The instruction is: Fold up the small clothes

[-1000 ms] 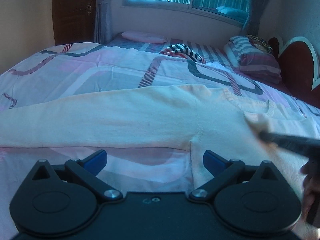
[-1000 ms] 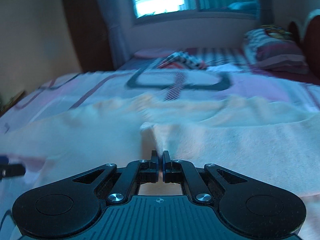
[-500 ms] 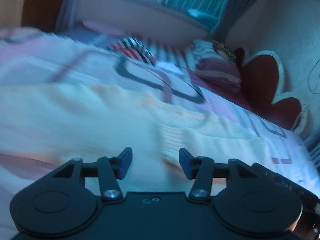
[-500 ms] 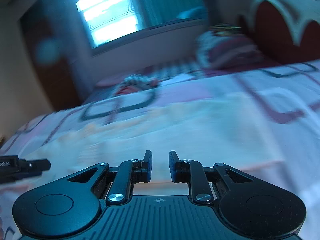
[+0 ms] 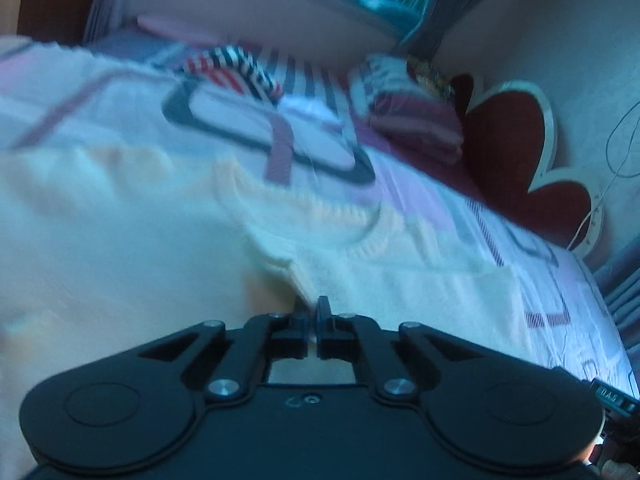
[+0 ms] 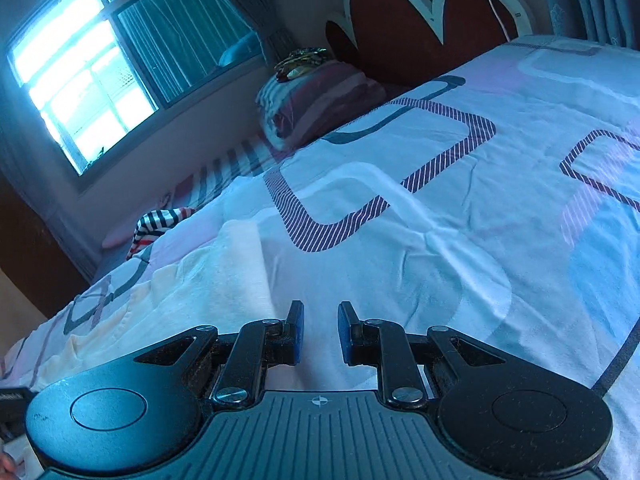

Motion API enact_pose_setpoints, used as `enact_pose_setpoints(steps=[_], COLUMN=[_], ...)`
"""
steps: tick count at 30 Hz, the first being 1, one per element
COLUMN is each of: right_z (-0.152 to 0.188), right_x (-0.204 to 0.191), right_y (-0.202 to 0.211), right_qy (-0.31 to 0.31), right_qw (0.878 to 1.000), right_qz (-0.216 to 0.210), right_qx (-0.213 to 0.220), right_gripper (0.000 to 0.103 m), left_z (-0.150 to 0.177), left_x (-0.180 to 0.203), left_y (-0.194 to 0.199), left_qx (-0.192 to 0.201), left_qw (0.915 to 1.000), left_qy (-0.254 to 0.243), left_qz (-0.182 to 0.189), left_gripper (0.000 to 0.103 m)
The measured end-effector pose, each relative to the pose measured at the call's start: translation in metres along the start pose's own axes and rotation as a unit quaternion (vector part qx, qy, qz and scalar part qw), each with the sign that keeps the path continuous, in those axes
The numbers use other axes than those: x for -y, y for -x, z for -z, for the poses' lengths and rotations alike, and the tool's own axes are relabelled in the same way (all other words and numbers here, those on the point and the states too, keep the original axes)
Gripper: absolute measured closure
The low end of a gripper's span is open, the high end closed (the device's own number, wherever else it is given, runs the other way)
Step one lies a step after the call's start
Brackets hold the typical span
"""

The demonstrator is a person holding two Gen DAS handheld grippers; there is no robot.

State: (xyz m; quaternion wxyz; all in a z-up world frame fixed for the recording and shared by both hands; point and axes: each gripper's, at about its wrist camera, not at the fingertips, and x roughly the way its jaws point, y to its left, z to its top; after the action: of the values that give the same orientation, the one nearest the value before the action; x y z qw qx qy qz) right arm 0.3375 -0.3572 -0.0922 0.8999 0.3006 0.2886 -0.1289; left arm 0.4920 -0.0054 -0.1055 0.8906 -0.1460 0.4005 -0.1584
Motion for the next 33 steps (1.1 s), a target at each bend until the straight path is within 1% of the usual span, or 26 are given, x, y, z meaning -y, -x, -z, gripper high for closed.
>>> enact_pose_setpoints(steps=[2, 4, 8, 11, 13, 16, 21, 22, 23, 24, 25, 27, 28, 29, 30, 31, 33], right_z=[-0.001, 0.001, 0.004, 0.007, 0.008, 0.009, 0.017, 0.020, 0.025, 0.030, 0.031, 0.025, 0.023, 0.020, 0.018, 0.017, 0.018], right_x=[-0.002, -0.005, -0.020, -0.031, -0.038, -0.047, -0.071, -0.075, -0.079, -0.080, -0.077, -0.074, -0.077, -0.079, -0.083, -0.089, -0.107], right_y=[-0.001, -0.002, -0.008, -0.012, -0.015, -0.017, -0.024, -0.028, -0.034, -0.044, -0.050, -0.049, -0.044, -0.040, -0.038, -0.040, -0.055], right_qy=[0.004, 0.012, 0.031, 0.047, 0.058, 0.077, 0.136, 0.150, 0.167, 0.185, 0.181, 0.168, 0.175, 0.181, 0.185, 0.189, 0.203], right_qw=[1.000, 1.000, 0.999, 0.998, 0.997, 0.995, 0.988, 0.986, 0.983, 0.981, 0.981, 0.983, 0.983, 0.982, 0.981, 0.979, 0.974], right_qz=[-0.010, -0.018, -0.035, -0.045, -0.047, -0.051, -0.067, -0.071, -0.065, -0.037, -0.031, -0.033, -0.033, -0.043, -0.056, -0.068, -0.096], right_qx=[-0.004, -0.008, -0.018, -0.025, -0.026, -0.026, -0.025, -0.029, -0.038, -0.056, -0.059, -0.058, -0.044, -0.030, -0.022, -0.020, -0.031], right_gripper=[0.084, 0.084, 0.084, 0.084, 0.084, 0.084, 0.084, 0.084, 0.084, 0.084, 0.084, 0.084, 0.084, 0.084, 0.084, 0.084, 0.084], left_z=[-0.005, -0.009, -0.014, -0.014, -0.013, -0.008, -0.001, 0.000, 0.002, 0.004, 0.005, 0.004, 0.002, 0.001, 0.001, -0.001, -0.004], left_x=[-0.008, -0.021, -0.043, -0.053, -0.058, -0.061, -0.066, -0.066, -0.067, -0.068, -0.070, -0.076, -0.074, -0.068, -0.059, -0.049, -0.027], left_y=[0.013, 0.025, 0.039, 0.040, 0.040, 0.037, 0.030, 0.028, 0.027, 0.027, 0.027, 0.031, 0.037, 0.044, 0.049, 0.050, 0.040], left_qx=[0.017, 0.025, 0.032, 0.031, 0.030, 0.025, 0.020, 0.017, 0.015, 0.016, 0.018, 0.023, 0.032, 0.052, 0.075, 0.087, 0.081], left_qw=[0.9997, 0.9994, 0.9989, 0.9985, 0.9984, 0.9983, 0.9979, 0.9978, 0.9975, 0.9969, 0.9964, 0.9952, 0.9926, 0.9878, 0.9838, 0.9828, 0.9840], left_qy=[-0.007, 0.000, 0.004, 0.006, 0.012, 0.007, -0.003, -0.006, -0.013, -0.017, -0.018, -0.021, -0.028, -0.045, -0.066, -0.085, -0.114], left_qz=[-0.013, -0.022, -0.034, -0.045, -0.047, -0.051, -0.061, -0.064, -0.068, -0.075, -0.081, -0.092, -0.113, -0.140, -0.149, -0.139, -0.110], left_gripper=[0.101, 0.101, 0.101, 0.101, 0.101, 0.101, 0.101, 0.100, 0.100, 0.096, 0.087, 0.077, 0.074, 0.058, 0.048, 0.047, 0.044])
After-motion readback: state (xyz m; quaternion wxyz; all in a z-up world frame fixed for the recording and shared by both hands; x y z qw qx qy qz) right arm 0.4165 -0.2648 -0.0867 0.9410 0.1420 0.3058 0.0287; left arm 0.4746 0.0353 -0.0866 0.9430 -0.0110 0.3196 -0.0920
